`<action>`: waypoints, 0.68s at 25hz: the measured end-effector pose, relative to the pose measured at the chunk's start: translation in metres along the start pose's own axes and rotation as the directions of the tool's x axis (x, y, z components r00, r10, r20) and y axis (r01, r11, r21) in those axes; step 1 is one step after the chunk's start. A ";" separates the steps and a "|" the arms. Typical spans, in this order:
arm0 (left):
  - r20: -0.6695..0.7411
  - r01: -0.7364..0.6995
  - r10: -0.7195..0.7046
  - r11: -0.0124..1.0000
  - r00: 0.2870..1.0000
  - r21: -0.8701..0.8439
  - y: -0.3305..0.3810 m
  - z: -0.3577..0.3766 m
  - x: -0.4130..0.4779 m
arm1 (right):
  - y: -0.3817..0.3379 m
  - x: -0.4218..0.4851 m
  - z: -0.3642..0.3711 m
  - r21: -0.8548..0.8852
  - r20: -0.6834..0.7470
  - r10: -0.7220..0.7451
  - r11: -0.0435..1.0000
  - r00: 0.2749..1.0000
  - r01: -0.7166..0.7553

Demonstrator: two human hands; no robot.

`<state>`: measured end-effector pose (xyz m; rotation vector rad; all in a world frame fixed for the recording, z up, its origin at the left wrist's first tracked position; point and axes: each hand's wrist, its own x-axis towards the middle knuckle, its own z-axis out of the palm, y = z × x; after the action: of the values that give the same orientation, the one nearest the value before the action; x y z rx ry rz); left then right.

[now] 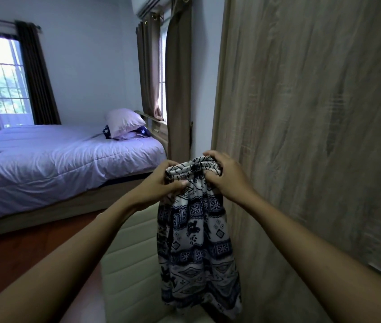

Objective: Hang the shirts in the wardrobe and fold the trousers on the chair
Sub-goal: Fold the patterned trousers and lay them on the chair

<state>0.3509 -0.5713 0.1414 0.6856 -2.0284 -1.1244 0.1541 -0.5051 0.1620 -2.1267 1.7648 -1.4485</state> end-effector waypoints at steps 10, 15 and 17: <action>-0.072 -0.140 0.140 0.990 0.988 0.000 0.002 -0.005 0.009 | 0.008 -0.009 -0.012 0.395 -0.017 0.039 0.918 0.999 -0.030; 0.010 -0.113 0.115 0.987 0.993 -0.113 0.001 -0.014 0.009 | 0.010 -0.011 -0.031 0.089 0.177 -0.064 0.995 0.982 0.049; 0.052 -0.106 0.113 0.987 0.992 -0.120 0.001 -0.016 0.008 | 0.011 -0.010 -0.039 -0.074 0.285 -0.108 0.988 0.953 0.135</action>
<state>0.3587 -0.5849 0.1510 0.4815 -2.0052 -1.2009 0.1213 -0.4817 0.1717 -2.3843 1.6525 -1.0369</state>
